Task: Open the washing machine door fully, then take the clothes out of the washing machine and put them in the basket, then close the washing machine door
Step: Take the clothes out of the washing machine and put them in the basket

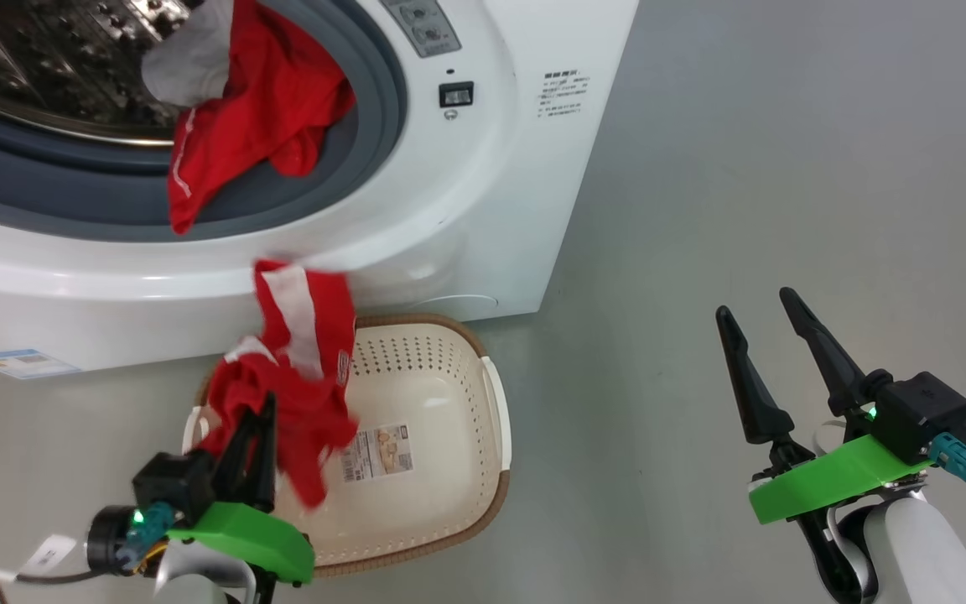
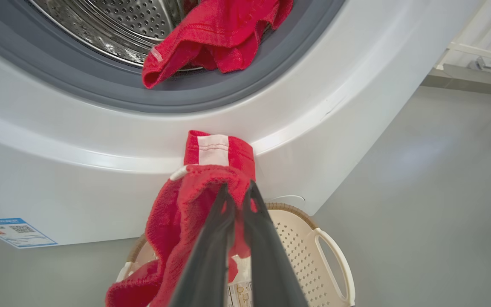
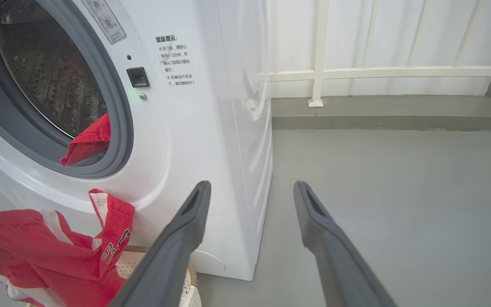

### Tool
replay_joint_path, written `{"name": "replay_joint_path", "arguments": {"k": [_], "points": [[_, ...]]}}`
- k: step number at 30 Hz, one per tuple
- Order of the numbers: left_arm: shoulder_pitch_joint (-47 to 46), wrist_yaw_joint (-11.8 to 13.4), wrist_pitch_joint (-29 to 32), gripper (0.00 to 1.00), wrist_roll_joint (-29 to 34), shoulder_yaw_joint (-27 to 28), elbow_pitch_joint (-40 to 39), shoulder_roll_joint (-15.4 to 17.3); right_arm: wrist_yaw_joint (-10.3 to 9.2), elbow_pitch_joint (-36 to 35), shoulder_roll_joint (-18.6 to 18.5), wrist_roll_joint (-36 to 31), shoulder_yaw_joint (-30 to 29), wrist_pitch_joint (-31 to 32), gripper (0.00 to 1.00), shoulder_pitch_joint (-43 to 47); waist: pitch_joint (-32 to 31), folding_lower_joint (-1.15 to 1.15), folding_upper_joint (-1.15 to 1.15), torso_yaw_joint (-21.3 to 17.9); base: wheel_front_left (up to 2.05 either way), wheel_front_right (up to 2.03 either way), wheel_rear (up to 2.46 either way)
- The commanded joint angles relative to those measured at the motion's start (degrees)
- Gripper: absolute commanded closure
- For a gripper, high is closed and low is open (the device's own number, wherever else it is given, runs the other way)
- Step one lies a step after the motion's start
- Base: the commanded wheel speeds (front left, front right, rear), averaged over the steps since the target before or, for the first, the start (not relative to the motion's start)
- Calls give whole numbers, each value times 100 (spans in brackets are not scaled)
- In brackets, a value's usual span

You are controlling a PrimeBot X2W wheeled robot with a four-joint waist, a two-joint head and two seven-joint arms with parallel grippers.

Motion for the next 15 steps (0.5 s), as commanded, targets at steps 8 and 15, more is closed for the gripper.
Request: {"name": "replay_joint_path", "arguments": {"k": [8, 15], "points": [[-564, -220, -77, 100, 308, 36, 1107, 9, 9, -215, 134, 33, 144, -67, 0, -243, 405, 0, 0, -223, 0, 0, 0], [-1073, -324, -78, 100, 474, 12, 2022, 4, 9, -255, 226, 31, 161, -67, 0, -384, 773, 0, 0, -365, 0, 0, 0]]}}
